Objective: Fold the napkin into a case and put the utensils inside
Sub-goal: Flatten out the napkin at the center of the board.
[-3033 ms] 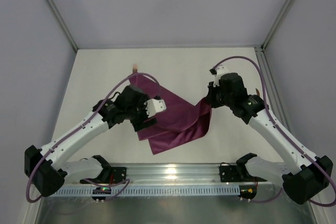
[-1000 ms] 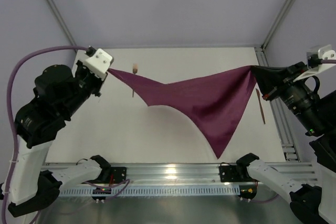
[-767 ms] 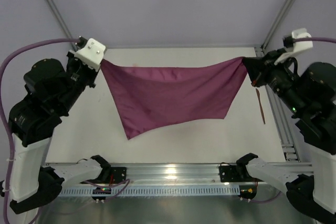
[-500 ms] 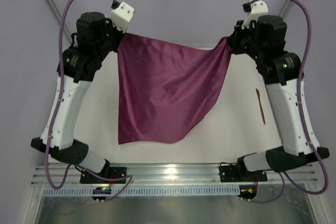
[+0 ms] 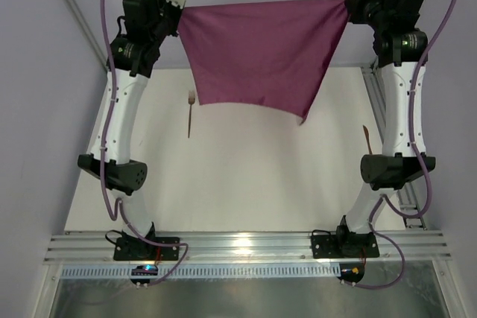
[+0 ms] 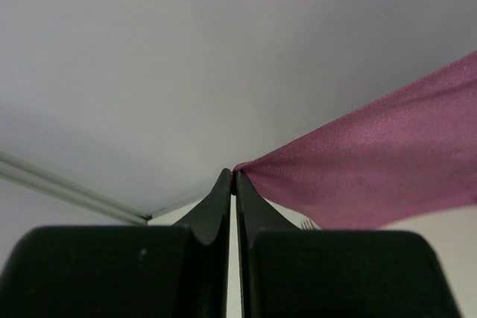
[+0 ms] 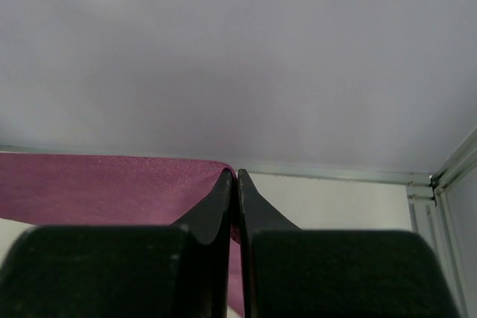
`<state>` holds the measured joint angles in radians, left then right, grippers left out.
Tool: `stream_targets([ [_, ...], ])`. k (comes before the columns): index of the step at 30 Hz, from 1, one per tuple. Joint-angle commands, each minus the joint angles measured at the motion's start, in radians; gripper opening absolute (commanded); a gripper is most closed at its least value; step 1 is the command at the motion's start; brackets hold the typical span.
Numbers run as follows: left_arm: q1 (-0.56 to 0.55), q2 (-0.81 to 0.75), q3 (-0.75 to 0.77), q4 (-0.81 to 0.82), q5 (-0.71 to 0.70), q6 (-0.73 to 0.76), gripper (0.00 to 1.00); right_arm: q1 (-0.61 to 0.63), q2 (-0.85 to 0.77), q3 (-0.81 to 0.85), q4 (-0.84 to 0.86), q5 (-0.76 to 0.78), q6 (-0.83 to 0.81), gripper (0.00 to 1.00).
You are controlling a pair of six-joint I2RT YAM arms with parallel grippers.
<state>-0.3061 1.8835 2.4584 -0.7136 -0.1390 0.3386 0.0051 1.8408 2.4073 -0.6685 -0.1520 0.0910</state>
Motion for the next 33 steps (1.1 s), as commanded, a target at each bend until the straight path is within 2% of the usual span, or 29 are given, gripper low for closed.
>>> stream_targets([
  [1,0.013,-0.026,0.01,0.106,0.068,-0.016,0.0,-0.02,-0.049,0.049,0.152,-0.038,-0.061,0.03],
  [5,0.012,-0.055,-0.107,0.123,0.128,-0.016,0.0,-0.02,-0.139,-0.112,0.202,-0.101,-0.235,0.03],
  [6,0.013,-0.064,-0.175,0.124,0.136,-0.016,0.0,-0.019,-0.173,-0.242,0.217,-0.139,-0.275,0.03],
  [8,0.013,-0.105,-0.255,0.128,0.209,-0.012,0.0,-0.019,-0.282,-0.383,0.272,-0.147,-0.329,0.03],
  [9,0.013,-0.121,-0.342,0.129,0.222,-0.001,0.0,-0.019,-0.323,-0.528,0.289,-0.136,-0.335,0.03],
  [11,0.013,-0.174,-0.438,0.138,0.263,0.004,0.0,-0.019,-0.458,-0.687,0.334,-0.106,-0.338,0.03],
  [12,0.012,-0.196,-0.548,0.143,0.286,0.02,0.0,-0.019,-0.506,-0.847,0.348,-0.101,-0.335,0.03],
  [14,0.013,-0.263,-0.663,0.154,0.346,0.039,0.0,-0.017,-0.655,-1.004,0.391,-0.089,-0.32,0.03],
  [15,0.013,-0.286,-0.72,0.157,0.363,0.048,0.0,-0.016,-0.704,-1.154,0.408,-0.084,-0.282,0.03],
  [17,0.009,-0.355,-0.884,0.154,0.407,0.068,0.0,-0.011,-0.835,-1.345,0.437,-0.075,-0.237,0.03],
  [20,-0.01,-0.435,-1.088,0.151,0.426,0.102,0.0,-0.005,-0.94,-1.52,0.405,-0.025,-0.16,0.03],
  [25,-0.039,-0.512,-1.326,0.16,0.461,0.097,0.0,0.038,-1.049,-1.666,0.255,0.02,0.099,0.03],
  [28,-0.06,-0.563,-1.449,0.158,0.466,0.094,0.0,0.056,-1.057,-1.744,0.157,0.011,0.197,0.03],
  [33,-0.143,-0.641,-1.596,0.102,0.454,0.112,0.0,0.097,-1.077,-1.775,0.052,0.035,0.302,0.03],
])
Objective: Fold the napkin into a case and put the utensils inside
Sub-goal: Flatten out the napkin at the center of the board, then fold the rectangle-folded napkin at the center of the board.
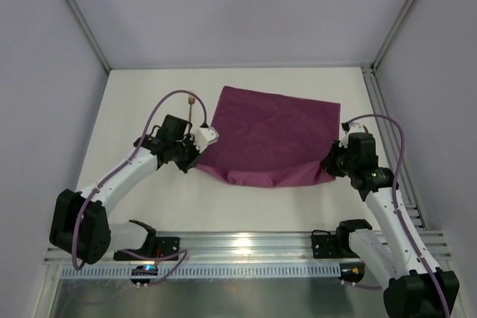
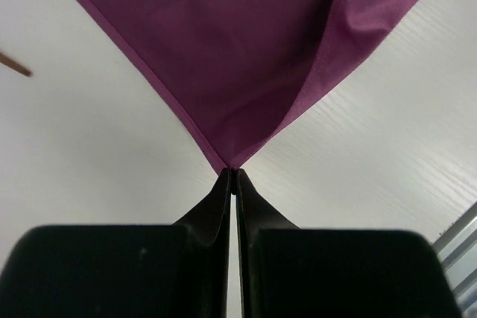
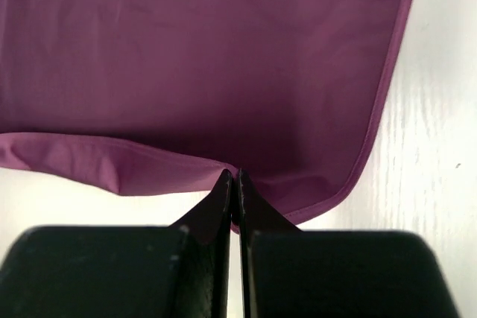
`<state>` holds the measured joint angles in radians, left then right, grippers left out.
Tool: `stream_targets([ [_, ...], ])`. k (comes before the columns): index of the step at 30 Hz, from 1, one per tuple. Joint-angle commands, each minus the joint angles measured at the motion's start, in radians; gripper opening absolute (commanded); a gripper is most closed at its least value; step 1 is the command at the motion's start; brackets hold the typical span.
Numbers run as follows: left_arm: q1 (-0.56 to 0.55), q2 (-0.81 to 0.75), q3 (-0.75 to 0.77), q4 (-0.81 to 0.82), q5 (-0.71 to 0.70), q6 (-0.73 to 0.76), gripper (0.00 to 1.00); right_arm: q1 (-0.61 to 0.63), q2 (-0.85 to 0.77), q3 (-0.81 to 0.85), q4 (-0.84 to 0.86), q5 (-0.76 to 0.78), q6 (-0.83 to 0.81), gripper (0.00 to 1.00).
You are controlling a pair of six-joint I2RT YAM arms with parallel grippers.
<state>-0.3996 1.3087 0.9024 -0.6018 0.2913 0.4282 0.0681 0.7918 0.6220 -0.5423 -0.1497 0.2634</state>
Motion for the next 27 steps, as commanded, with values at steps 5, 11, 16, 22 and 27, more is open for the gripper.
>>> stream_targets([
  [5,-0.127,-0.172,-0.079,-0.157,0.026,0.032,0.0,0.045,-0.054,0.041,-0.14,0.016,0.21,0.03],
  [11,-0.142,-0.252,-0.059,-0.384,0.097,0.061,0.0,0.05,-0.138,0.071,-0.234,0.047,0.258,0.03],
  [16,-0.148,-0.282,0.004,-0.475,0.085,0.063,0.0,0.052,-0.197,0.096,-0.289,0.081,0.267,0.03],
  [22,-0.137,-0.134,0.116,-0.193,-0.182,-0.147,0.0,0.029,0.028,0.142,-0.093,0.171,0.188,0.03],
  [27,-0.007,0.098,0.373,-0.04,-0.28,-0.267,0.0,-0.031,0.321,0.255,0.094,0.245,0.091,0.03],
])
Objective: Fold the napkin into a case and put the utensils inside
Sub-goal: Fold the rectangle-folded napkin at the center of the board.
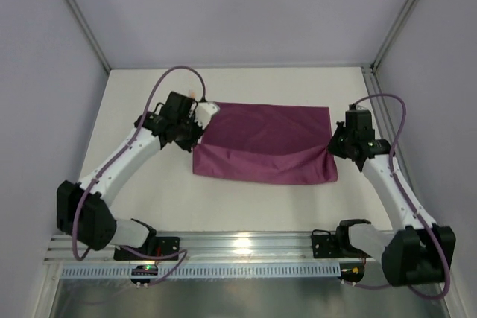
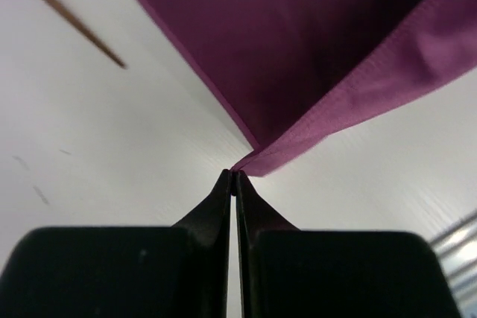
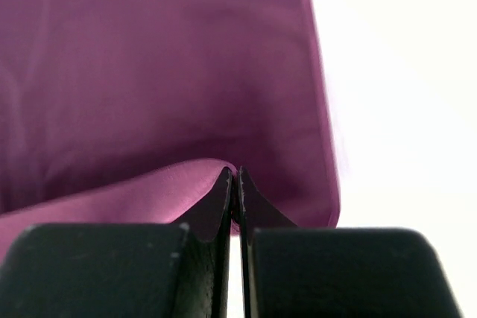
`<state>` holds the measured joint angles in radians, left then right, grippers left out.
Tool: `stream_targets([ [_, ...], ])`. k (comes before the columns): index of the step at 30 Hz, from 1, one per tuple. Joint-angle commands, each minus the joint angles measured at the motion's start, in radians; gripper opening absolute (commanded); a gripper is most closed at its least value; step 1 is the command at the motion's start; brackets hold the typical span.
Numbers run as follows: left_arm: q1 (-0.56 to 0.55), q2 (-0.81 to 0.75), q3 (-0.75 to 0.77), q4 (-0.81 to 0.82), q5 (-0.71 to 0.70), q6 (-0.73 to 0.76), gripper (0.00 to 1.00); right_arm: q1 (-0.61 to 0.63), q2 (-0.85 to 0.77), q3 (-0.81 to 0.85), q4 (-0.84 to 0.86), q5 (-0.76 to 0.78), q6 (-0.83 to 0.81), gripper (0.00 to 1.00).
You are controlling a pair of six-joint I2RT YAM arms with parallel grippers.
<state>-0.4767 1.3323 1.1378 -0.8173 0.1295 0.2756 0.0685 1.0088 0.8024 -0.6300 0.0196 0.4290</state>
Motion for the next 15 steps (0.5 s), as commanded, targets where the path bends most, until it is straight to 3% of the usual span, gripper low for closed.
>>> stream_targets([
  [1,0.082,0.141,0.169,0.208,-0.148,-0.118,0.0,-0.039,0.184,0.116,0.202,0.075,-0.088,0.03],
  [8,0.093,0.376,0.33,0.331,-0.15,-0.087,0.0,-0.102,0.543,0.351,0.227,0.014,-0.176,0.03],
  [15,0.096,0.583,0.459,0.351,-0.175,-0.081,0.0,-0.108,0.773,0.535,0.185,0.011,-0.223,0.03],
])
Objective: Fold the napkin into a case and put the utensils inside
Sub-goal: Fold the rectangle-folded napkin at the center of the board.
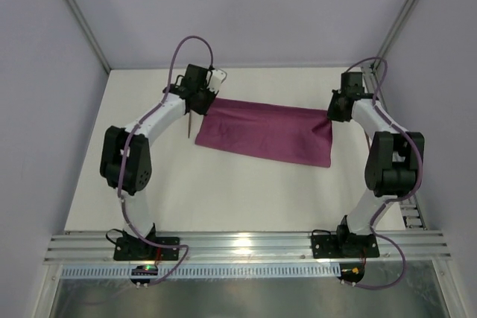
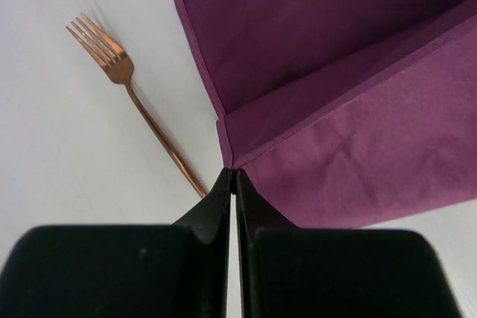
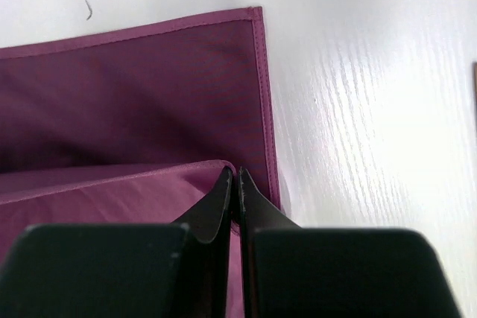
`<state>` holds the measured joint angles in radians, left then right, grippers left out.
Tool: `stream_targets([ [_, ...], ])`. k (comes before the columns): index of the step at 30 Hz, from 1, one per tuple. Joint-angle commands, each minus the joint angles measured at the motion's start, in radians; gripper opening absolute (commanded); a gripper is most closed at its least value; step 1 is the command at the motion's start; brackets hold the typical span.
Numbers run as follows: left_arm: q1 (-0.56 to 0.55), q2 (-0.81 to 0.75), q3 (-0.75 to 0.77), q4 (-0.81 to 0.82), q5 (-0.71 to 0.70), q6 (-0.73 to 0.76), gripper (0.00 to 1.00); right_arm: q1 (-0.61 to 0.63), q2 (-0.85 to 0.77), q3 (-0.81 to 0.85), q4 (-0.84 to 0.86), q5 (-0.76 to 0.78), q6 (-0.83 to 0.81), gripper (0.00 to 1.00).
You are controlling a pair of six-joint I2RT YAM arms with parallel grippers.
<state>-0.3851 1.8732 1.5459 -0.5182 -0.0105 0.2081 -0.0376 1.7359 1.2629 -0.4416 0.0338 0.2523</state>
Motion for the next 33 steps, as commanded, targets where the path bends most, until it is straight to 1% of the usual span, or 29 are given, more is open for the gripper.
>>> stream_targets([
  [1,0.006,0.053,0.057,0.056,-0.039,-0.013,0.0,-0.002,0.066,0.108,-0.008,-0.006,-0.051,0.03],
  [3,0.008,0.086,0.077,0.078,-0.049,-0.01,0.0,-0.002,0.12,0.148,-0.014,-0.009,-0.059,0.03],
  [6,0.008,0.128,0.114,0.09,-0.054,-0.004,0.0,-0.002,0.157,0.173,-0.013,-0.009,-0.059,0.03],
  [13,0.008,0.24,0.227,0.05,-0.074,0.016,0.0,-0.002,0.235,0.23,0.001,0.014,-0.058,0.03],
  [14,0.008,0.253,0.244,0.049,-0.078,0.019,0.0,-0.002,0.241,0.24,0.006,-0.003,-0.062,0.03],
  [22,0.008,0.294,0.269,0.049,-0.077,0.028,0.0,-0.002,0.326,0.302,-0.002,-0.003,-0.062,0.03],
  [33,0.008,0.362,0.322,0.041,-0.091,0.033,0.0,-0.004,0.369,0.339,0.009,0.006,-0.068,0.03],
])
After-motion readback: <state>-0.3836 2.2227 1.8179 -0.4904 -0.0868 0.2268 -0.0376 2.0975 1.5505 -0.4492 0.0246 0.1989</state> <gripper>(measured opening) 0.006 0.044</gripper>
